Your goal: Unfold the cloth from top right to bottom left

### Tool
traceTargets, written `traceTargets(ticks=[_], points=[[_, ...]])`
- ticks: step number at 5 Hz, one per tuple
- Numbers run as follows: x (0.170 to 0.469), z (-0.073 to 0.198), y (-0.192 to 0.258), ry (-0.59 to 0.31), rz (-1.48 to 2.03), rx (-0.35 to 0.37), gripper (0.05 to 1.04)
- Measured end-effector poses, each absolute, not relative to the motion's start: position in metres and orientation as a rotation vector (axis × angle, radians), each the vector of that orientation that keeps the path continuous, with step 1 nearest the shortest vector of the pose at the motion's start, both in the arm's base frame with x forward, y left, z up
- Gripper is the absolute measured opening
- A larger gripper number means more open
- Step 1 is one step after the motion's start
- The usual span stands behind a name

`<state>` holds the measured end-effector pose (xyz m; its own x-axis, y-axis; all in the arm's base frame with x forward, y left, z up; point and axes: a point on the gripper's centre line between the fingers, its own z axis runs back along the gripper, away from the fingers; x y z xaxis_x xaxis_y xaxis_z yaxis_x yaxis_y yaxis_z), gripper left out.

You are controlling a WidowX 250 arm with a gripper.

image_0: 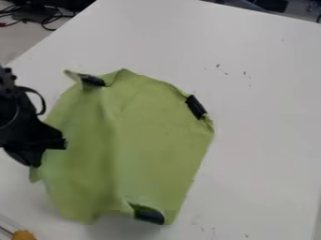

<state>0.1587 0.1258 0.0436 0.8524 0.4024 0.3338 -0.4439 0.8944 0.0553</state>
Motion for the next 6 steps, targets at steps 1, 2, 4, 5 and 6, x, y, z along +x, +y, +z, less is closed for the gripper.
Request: traceTargets(ticks=[1,2,4,5,6], points=[[0.149,0.046,0.134,-0.311,0.448,0.150,0.054],[0.147,0.048,0.137,-0.275,0.434,0.160,0.077],[0.166,0.058,0.145,-0.211,0.387,0.142,0.488],[0.167,0.068,0.146,-0.166,0.406,0.184,0.795],[0.173,0.082,0.144,-0.150,0.385,0.207,1.003]])
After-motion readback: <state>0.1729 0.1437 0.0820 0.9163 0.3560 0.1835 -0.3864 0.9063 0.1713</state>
